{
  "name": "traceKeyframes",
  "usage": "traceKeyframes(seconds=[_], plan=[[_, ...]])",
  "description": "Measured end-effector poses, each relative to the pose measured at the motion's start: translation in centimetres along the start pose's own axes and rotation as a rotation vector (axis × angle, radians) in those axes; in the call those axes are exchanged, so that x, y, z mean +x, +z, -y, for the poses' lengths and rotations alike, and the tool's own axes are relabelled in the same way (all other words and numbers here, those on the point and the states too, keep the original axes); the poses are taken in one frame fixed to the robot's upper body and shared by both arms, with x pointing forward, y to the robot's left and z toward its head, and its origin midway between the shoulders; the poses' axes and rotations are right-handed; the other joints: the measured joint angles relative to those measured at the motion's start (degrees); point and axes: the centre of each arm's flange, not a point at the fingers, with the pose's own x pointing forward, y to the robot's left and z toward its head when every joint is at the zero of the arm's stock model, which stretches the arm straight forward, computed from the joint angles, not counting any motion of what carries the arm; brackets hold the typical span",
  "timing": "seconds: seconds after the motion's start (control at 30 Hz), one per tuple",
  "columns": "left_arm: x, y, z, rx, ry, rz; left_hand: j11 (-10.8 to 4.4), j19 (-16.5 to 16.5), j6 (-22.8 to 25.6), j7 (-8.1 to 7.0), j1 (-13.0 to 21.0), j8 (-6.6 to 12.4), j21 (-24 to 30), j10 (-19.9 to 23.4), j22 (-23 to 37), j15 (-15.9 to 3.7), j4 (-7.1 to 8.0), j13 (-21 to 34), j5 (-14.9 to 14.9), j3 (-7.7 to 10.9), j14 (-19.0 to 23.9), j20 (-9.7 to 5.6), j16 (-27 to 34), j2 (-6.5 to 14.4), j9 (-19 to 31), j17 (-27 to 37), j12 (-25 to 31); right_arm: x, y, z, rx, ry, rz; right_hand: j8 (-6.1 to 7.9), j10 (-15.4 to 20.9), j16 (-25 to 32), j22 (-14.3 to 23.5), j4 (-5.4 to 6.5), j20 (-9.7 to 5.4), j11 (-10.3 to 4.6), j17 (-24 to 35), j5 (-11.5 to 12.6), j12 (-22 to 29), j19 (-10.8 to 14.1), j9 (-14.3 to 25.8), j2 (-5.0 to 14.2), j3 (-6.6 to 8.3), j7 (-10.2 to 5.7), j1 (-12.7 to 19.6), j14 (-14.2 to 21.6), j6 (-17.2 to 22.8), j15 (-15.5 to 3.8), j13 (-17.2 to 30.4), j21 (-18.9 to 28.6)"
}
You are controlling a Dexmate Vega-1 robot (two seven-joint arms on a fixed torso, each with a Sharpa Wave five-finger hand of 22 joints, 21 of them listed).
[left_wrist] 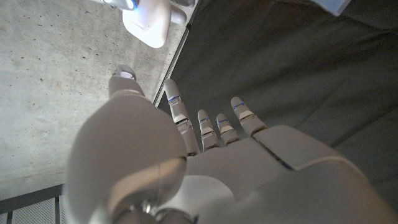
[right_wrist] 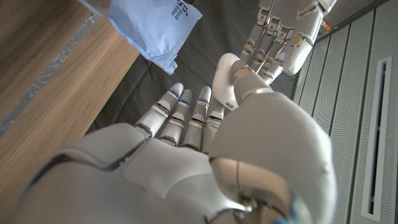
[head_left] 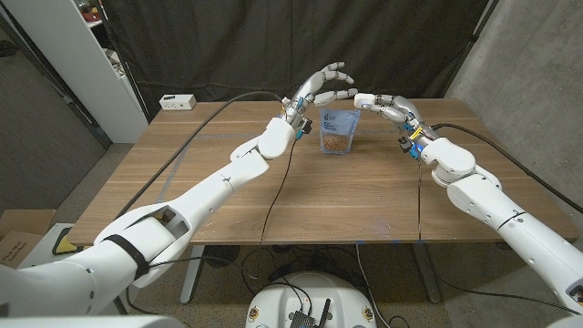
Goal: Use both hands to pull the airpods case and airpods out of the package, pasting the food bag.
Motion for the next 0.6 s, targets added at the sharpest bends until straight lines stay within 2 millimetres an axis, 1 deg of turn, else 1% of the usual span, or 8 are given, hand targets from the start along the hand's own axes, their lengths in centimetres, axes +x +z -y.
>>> traceKeyframes(seconds=[0.1,0.13,0.17,0.27,0.33,0.4,0.5,0.6], plan=[[0.0,0.0,-0.3,-0.009,-0.006,-0.001,0.0,0.0,0.26,0.13,0.0,0.0,0.0,0.0,0.0,0.0,-0.07,0.07,0.0,-0.07,0.0,0.0,0.0,0.0,-0.27,0.0,0.07,-0.1,0.2,0.0,-0.01,-0.001,0.023,0.0,0.13,0.45,0.0,0.2,0.0,-0.12,0.03,0.0,0.0,0.0,-0.01,-0.14,-0.31,-0.12,0.14,0.0,0.13,0.0,0.19,0.0],[0.1,0.1,-0.6,-0.007,-0.002,0.002,0.0,0.0,0.26,0.13,0.01,0.0,0.0,0.0,0.0,0.0,-0.07,0.07,0.0,-0.07,0.0,0.0,0.0,0.01,-0.27,0.0,0.07,-0.1,0.3,0.0,-0.012,0.0,0.03,0.0,0.34,0.45,0.0,0.34,0.0,-0.34,0.19,0.0,0.0,0.0,-0.03,-0.38,-0.45,-0.42,0.37,0.0,0.44,0.0,0.19,0.0],[0.1,0.1,-0.6,-0.026,-0.022,-0.001,0.0,0.0,0.26,0.13,0.01,0.0,0.0,0.0,0.0,0.0,-0.07,0.07,0.0,-0.07,0.0,0.0,0.0,0.01,-0.27,0.0,0.07,-0.2,0.0,0.2,-0.013,-0.006,0.034,0.0,0.42,0.45,0.0,0.41,0.0,-0.42,0.25,0.0,0.0,0.0,-1.11,-0.38,-0.52,-0.44,0.37,0.0,0.45,0.0,0.19,0.0],[0.1,0.1,-0.8,-0.034,-0.04,-0.01,0.0,0.0,0.56,-0.17,0.39,0.0,0.0,0.01,0.0,0.0,-0.07,0.07,0.0,-0.07,0.0,0.0,0.0,0.39,-0.47,0.0,0.07,-0.3,0.0,0.3,-0.021,-0.011,0.051,0.0,1.31,0.68,0.0,0.31,0.0,-0.83,0.27,0.0,0.62,0.0,-1.17,-0.76,-1.36,-0.96,0.75,0.61,1.14,0.0,0.45,0.0],[0.2,0.1,-0.9,-0.036,-0.05,-0.014,0.12,0.0,0.56,-0.17,0.69,-0.04,0.0,-0.11,0.0,0.0,-0.07,0.07,0.0,-0.07,0.0,0.0,0.0,0.69,-0.53,0.0,0.06,-0.5,-0.2,0.4,-0.025,-0.016,0.057,0.0,1.49,0.89,0.0,0.32,0.0,-0.87,0.27,0.0,0.62,0.0,-2.1,-0.95,-1.37,-1.17,0.94,0.61,1.35,0.0,0.45,0.0],[0.2,0.1,-1.0,-0.031,-0.072,-0.026,0.2,0.0,0.56,-0.17,0.68,-0.24,0.0,-0.2,0.0,0.0,-0.19,0.07,0.0,-0.19,0.0,0.0,0.0,0.68,-0.54,0.0,0.07,-0.5,-0.2,0.4,-0.031,-0.017,0.067,0.0,1.75,0.89,0.0,0.25,0.0,-1.13,0.27,0.01,0.83,0.0,-2.1,-1.07,-1.78,-1.47,1.07,0.61,1.65,0.0,0.45,0.0],[0.2,0.2,-1.1,-0.025,-0.083,-0.028,0.51,0.0,1.07,-0.14,0.98,-0.25,0.0,-0.51,0.0,0.02,-0.31,0.07,0.18,-0.31,-0.02,0.0,0.0,0.98,-0.8,-0.01,0.07,-0.6,0.0,0.4,-0.039,-0.018,0.081,0.0,1.75,0.89,0.01,0.32,0.0,-1.13,0.27,0.01,0.83,0.0,-2.11,-1.07,-1.85,-1.46,1.07,0.61,1.66,0.0,0.71,0.0],[0.3,0.2,-1.1,-0.014,-0.112,-0.044,0.37,0.0,2.51,-0.24,1.8,-0.25,0.0,-0.65,0.0,0.22,-0.31,0.06,0.39,-0.31,-0.22,0.0,0.0,1.34,-0.97,-0.01,0.07,-0.7,0.0,0.5,-0.047,-0.021,0.093,0.0,1.75,0.89,0.01,0.72,0.0,-1.13,0.37,0.01,0.83,0.0,-2.11,-1.08,-2.25,-1.45,1.07,0.61,1.68,0.0,0.71,-0.27]])
